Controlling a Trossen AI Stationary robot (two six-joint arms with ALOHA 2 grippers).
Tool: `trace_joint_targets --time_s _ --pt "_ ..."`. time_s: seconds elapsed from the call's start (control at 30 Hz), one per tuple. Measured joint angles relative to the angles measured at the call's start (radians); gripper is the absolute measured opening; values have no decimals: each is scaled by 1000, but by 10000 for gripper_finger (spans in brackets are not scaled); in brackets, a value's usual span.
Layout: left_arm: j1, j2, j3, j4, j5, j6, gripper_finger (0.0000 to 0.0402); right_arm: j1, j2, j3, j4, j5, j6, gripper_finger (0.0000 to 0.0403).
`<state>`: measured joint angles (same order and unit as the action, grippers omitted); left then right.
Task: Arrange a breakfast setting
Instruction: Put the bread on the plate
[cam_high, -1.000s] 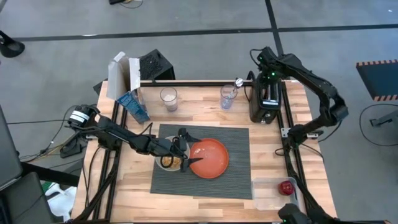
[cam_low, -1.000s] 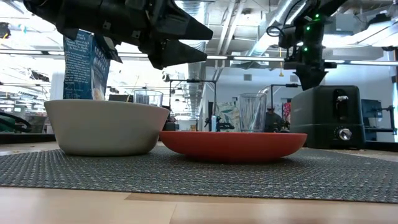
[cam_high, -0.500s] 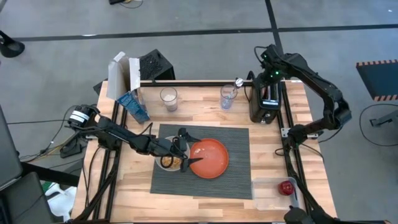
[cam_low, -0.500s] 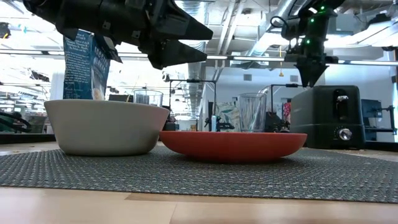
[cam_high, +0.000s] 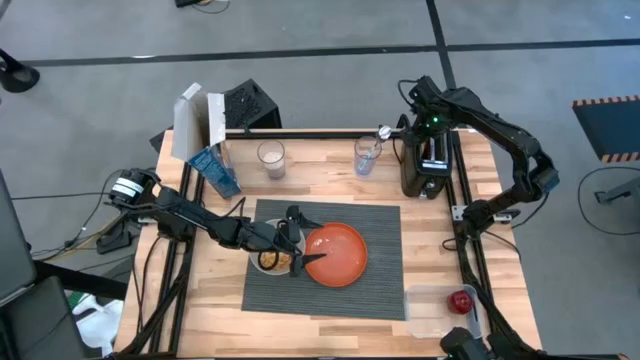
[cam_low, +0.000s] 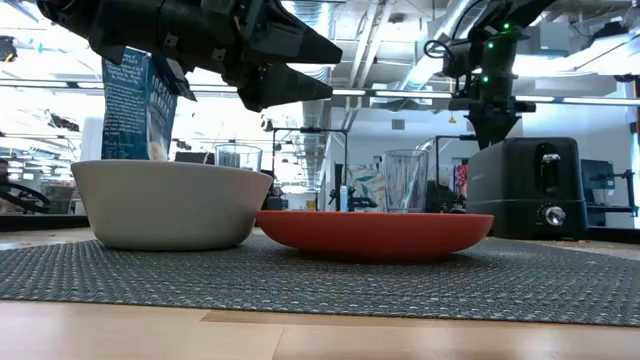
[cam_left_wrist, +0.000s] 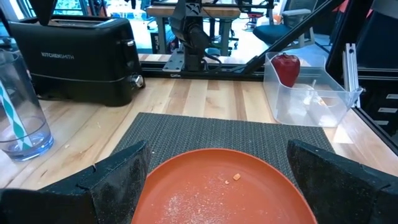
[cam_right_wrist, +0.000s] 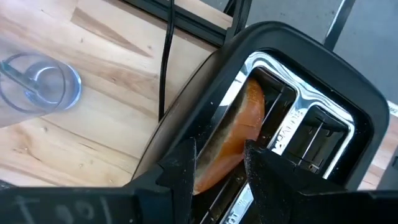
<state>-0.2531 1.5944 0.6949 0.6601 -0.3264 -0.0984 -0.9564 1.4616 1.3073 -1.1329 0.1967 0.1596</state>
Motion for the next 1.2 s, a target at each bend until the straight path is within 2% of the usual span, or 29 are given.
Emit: trace_joint_targets --time_s 0.3,1.0,1.2 --pt "0 0 0 0 -1 1 364 -14 -20 -6 -30 42 -3 164" --pt "0 0 0 3 -2 -1 364 -17 -13 -36 -24 37 2 164" --pt "0 0 0 4 -2 -2 364 -11 -15 -36 -15 38 0 134"
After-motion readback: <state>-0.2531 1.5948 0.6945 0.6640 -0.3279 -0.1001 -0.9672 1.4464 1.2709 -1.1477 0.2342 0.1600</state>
